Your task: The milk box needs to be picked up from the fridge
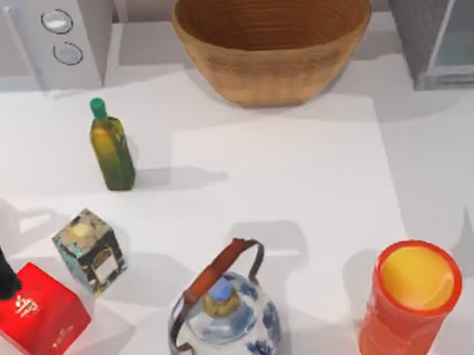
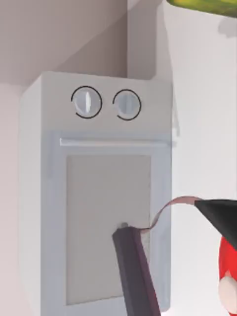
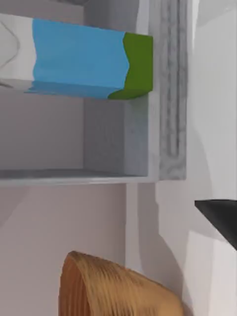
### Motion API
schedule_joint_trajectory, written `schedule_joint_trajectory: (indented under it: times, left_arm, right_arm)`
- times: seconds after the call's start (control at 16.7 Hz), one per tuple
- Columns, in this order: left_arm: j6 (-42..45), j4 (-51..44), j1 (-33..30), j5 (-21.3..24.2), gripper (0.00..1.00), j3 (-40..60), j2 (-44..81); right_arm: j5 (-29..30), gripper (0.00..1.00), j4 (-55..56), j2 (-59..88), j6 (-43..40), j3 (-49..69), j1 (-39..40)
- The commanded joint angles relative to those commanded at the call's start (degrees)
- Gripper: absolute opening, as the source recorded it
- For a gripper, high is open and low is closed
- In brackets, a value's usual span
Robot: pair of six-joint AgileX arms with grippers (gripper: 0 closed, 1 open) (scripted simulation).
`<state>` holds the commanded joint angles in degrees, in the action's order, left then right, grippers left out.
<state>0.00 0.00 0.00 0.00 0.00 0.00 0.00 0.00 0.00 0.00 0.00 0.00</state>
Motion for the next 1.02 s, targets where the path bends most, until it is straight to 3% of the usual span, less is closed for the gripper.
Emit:
schedule_joint_trajectory:
  times: [0.24, 0.42, 1.02]
  left_arm:
    - [0.00, 0.00, 0.00, 0.00, 1.00, 0.00, 0.00]
    - [0.00, 0.00, 0.00, 0.00, 1.00, 0.00, 0.00]
    - [0.00, 0.00, 0.00, 0.00, 1.00, 0.00, 0.00]
  right_arm:
    - [-0.67, 1.00, 1.78, 1.77, 0.02, 0.21, -0.66]
    - [-3.13, 1.00, 8.98, 9.01, 0.06, 1.14, -3.21]
    - [-17.45, 1.00, 55.04, 61.56, 0.57, 6.06, -18.21]
